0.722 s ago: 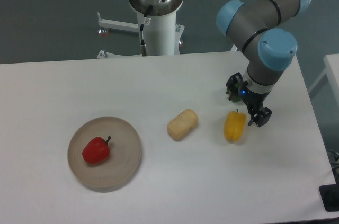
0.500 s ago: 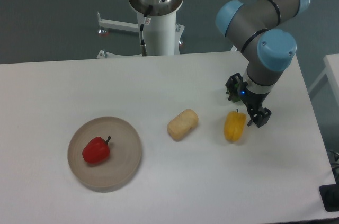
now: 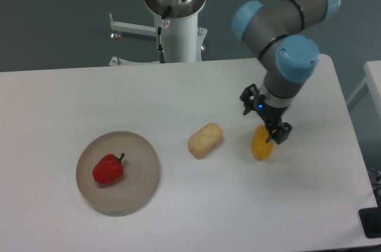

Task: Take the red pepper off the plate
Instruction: 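Move the gripper over the plate above the red pepper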

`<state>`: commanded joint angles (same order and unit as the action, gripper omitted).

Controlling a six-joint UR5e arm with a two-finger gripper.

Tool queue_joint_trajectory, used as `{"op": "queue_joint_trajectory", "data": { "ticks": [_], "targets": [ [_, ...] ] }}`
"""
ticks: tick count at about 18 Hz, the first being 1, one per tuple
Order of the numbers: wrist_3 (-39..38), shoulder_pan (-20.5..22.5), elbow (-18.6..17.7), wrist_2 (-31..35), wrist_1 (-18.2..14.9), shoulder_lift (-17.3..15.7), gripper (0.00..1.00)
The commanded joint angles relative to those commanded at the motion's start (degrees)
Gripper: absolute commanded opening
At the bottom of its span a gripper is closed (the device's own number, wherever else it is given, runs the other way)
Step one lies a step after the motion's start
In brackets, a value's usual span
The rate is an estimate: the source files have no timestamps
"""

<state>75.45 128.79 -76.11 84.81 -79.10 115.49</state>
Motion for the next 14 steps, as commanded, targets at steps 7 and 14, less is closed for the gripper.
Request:
{"op": "queue_joint_trajectory", "data": {
  "ticks": [7, 14],
  "targets": [
    [-14.3, -12.8, -0.4, -0.5, 5.0, 0.9, 1.00],
    [-24.0, -21.6, -0.3, -0.2, 11.8, 3.5, 1.00]
  ]
}}
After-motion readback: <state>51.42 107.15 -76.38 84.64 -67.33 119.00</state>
